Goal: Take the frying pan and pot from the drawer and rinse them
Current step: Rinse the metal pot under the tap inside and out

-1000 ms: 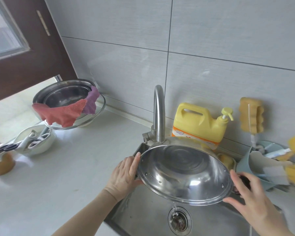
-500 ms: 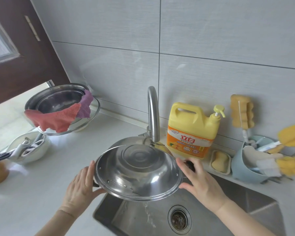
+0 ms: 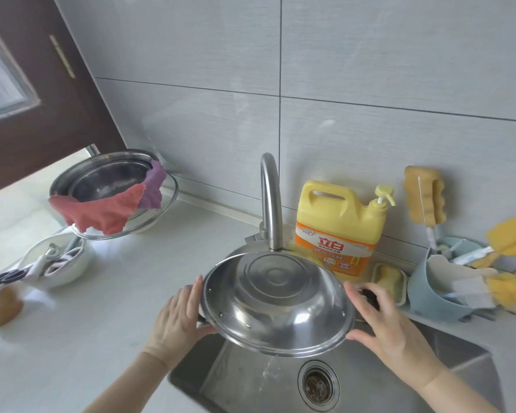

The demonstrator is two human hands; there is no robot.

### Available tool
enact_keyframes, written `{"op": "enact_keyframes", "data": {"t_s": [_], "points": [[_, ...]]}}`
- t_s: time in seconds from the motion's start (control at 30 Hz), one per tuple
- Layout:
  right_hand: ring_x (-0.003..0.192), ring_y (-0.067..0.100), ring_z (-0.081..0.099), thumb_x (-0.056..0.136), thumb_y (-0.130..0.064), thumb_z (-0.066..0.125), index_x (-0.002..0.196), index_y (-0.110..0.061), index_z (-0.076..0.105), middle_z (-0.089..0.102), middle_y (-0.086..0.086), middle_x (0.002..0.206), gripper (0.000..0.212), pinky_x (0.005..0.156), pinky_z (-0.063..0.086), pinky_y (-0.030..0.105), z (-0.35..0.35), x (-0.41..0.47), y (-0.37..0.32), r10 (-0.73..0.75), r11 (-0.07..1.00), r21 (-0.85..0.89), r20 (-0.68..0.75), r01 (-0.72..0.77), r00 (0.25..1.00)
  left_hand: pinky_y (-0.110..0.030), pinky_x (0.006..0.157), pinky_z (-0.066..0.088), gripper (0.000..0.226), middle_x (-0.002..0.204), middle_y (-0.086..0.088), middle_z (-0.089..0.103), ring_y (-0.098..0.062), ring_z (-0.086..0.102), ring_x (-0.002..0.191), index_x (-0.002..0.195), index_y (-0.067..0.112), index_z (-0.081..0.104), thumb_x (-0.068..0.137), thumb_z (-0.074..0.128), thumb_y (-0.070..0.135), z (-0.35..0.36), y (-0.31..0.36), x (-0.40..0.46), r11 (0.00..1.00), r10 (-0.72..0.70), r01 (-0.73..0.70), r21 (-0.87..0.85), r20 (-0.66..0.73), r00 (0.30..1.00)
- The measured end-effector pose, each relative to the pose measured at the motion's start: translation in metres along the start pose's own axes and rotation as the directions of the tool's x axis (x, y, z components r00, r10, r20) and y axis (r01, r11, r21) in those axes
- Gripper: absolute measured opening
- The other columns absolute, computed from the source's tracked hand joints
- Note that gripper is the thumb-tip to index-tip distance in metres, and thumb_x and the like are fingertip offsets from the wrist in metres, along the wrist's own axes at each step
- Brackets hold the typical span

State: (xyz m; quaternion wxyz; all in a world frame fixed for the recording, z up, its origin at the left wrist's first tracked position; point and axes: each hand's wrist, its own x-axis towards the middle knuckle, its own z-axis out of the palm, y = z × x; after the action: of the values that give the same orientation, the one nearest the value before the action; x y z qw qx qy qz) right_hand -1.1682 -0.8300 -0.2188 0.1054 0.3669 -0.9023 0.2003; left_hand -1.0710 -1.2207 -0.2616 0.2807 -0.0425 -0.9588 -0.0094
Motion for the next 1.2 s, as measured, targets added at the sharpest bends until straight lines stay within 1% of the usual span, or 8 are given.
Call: {"op": "enact_keyframes", "data": {"t_s": [0.23, 0.37, 0.47, 0.53, 0.6, 0.83, 0.93, 1.2], "points": [[0.073, 0.014, 0.065, 0.034, -0.026, 0.100, 0.153, -0.041, 0.013, 0.045, 0.008, 0.115, 0.148, 0.050, 0.054, 0.025, -0.028, -0.056, 0.029, 0.276, 0.961, -0.022, 0.034, -0.276, 0.960, -0.032, 0.072, 0.049, 0.104, 0.103, -0.007, 0.049, -0.021, 0.052, 0.084, 0.147, -0.001, 0.018, 0.080, 0.058, 0.068, 0.025, 0.054, 0.021, 0.986, 0.135, -0.137, -0.091, -0.022, 0.991], [0.085, 0.012, 0.052, 0.086, -0.070, 0.049, 0.144, -0.021, 0.040, 0.045, 0.010, 0.114, 0.076, 0.087, 0.043, 0.006, -0.047, -0.084, 0.042, 0.273, 0.961, 0.054, -0.074, -0.270, 0.959, -0.032, 0.066, 0.049, 0.094, 0.094, -0.006, 0.052, -0.021, 0.055, 0.074, 0.149, 0.002, 0.015, 0.090, 0.052, 0.066, 0.028, 0.085, 0.033, 0.972, 0.172, -0.183, -0.149, -0.084, 0.981], [0.102, 0.002, 0.053, 0.087, -0.075, 0.036, 0.134, -0.007, 0.054, 0.046, 0.014, 0.115, 0.084, 0.109, 0.021, 0.004, -0.050, -0.098, 0.044, 0.336, 0.935, 0.122, -0.008, -0.332, 0.942, -0.032, 0.062, 0.050, 0.114, 0.094, -0.004, 0.048, -0.021, 0.054, 0.072, 0.156, 0.006, 0.002, 0.081, 0.067, 0.063, 0.028, 0.098, 0.040, 0.964, 0.181, -0.187, -0.189, -0.047, 0.982], [0.115, -0.012, 0.042, 0.086, -0.076, 0.035, 0.149, -0.029, 0.037, 0.043, 0.010, 0.116, 0.079, 0.111, 0.019, 0.005, -0.052, -0.101, 0.046, 0.331, 0.937, 0.139, -0.072, -0.319, 0.941, -0.033, 0.062, 0.050, 0.129, 0.095, -0.002, 0.043, -0.020, 0.054, 0.071, 0.156, 0.007, -0.003, 0.071, 0.079, 0.060, 0.029, 0.103, 0.041, 0.965, 0.170, -0.166, -0.204, 0.000, 0.985], [0.112, -0.014, 0.041, 0.084, -0.077, 0.037, 0.151, -0.042, 0.025, 0.041, 0.007, 0.117, 0.076, 0.110, 0.022, 0.004, -0.055, -0.103, 0.046, 0.338, 0.934, 0.155, -0.087, -0.322, 0.937, -0.032, 0.062, 0.050, 0.134, 0.095, -0.001, 0.043, -0.019, 0.054, 0.071, 0.156, 0.007, -0.003, 0.067, 0.083, 0.058, 0.031, 0.105, 0.042, 0.964, 0.154, -0.146, -0.220, 0.019, 0.988], [0.083, 0.014, 0.056, 0.084, -0.072, 0.050, 0.141, -0.018, 0.049, 0.045, 0.010, 0.115, 0.079, 0.087, 0.042, 0.009, -0.044, -0.088, 0.048, 0.287, 0.958, 0.019, -0.140, -0.287, 0.948, -0.033, 0.063, 0.051, 0.117, 0.092, -0.003, 0.051, -0.020, 0.054, 0.071, 0.155, 0.004, 0.003, 0.077, 0.072, 0.059, 0.026, 0.083, 0.034, 0.973, 0.120, -0.109, -0.202, 0.040, 0.992], [0.076, 0.011, 0.063, 0.046, -0.031, 0.097, 0.153, -0.042, 0.017, 0.045, 0.007, 0.117, 0.135, 0.056, 0.058, 0.026, -0.035, -0.069, 0.040, 0.282, 0.959, 0.032, 0.008, -0.282, 0.959, -0.033, 0.065, 0.053, 0.108, 0.095, -0.006, 0.055, -0.021, 0.056, 0.076, 0.152, 0.001, 0.014, 0.079, 0.065, 0.063, 0.019, 0.064, 0.025, 0.986, 0.087, -0.077, -0.148, 0.064, 0.994], [0.100, 0.011, 0.052, 0.046, -0.028, 0.097, 0.154, -0.035, 0.011, 0.044, 0.007, 0.121, 0.139, 0.067, 0.055, 0.026, 0.004, -0.001, 0.003, 0.011, 1.000, 0.025, 0.056, -0.012, 0.998, -0.036, 0.063, 0.059, 0.095, 0.091, -0.012, 0.063, -0.026, 0.066, 0.073, 0.140, -0.002, 0.031, 0.082, 0.048, 0.071, 0.000, 0.008, -0.017, 0.999, -0.032, 0.034, -0.016, 0.092, 0.995]]}}
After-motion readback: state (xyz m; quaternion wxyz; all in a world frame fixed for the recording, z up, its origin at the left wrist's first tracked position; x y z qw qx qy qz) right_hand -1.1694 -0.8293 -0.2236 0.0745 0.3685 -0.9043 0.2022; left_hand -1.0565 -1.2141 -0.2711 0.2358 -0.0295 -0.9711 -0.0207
